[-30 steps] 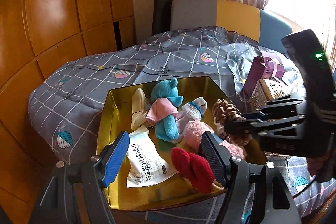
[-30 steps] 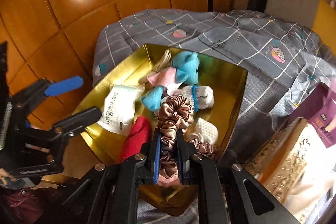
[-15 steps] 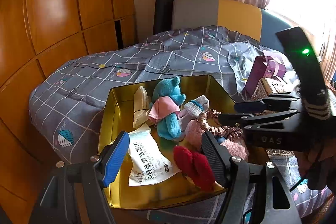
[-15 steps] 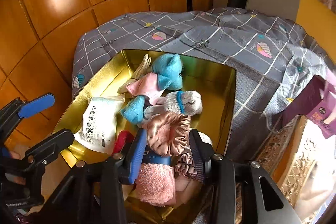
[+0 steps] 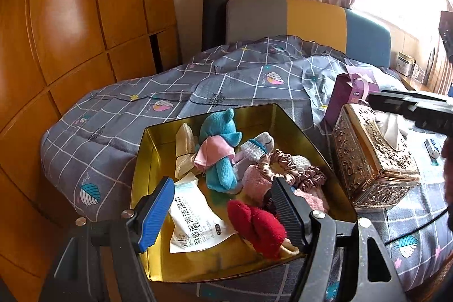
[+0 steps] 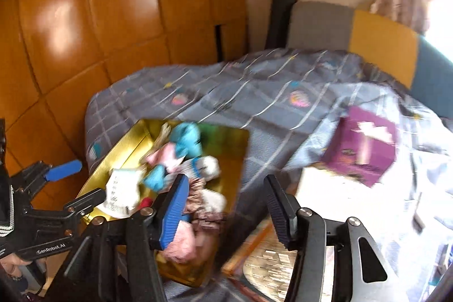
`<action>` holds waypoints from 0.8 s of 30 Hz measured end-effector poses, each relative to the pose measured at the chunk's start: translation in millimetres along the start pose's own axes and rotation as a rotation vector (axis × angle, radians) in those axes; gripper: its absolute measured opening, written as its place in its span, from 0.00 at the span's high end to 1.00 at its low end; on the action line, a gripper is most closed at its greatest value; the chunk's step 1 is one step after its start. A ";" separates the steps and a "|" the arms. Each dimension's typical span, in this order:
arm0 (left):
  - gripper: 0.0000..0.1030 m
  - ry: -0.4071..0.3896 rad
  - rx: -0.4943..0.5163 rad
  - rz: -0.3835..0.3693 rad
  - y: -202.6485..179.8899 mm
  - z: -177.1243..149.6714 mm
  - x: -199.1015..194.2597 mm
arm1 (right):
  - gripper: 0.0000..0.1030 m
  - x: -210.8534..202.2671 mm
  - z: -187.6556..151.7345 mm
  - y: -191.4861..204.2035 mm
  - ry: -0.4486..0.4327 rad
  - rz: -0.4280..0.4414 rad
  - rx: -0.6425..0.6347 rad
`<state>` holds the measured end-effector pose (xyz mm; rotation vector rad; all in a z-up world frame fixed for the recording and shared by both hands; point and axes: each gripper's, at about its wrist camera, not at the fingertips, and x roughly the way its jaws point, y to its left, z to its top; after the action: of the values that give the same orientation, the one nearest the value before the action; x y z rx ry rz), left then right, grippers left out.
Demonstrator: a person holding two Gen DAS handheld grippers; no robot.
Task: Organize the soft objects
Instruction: 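Open the right gripper to drop the brown scrunchie into the tray, then move both tools back toward the white sponge and blue tissue pack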
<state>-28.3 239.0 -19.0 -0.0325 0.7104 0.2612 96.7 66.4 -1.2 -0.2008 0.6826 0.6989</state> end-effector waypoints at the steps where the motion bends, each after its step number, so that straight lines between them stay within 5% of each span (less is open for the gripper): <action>1: 0.30 -0.002 0.005 -0.002 -1.8 0.6 -0.6 | 0.45 -6.7 -0.5 -8.1 -0.012 -0.016 0.013; 24: 0.30 -0.018 0.128 -0.033 -49.0 10.4 -9.9 | 0.36 -93.8 -57.7 -179.6 -0.077 -0.381 0.322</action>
<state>-16.6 190.6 -7.5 0.0796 0.7071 0.1836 131.6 -141.2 5.5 -0.0045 0.6505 0.2249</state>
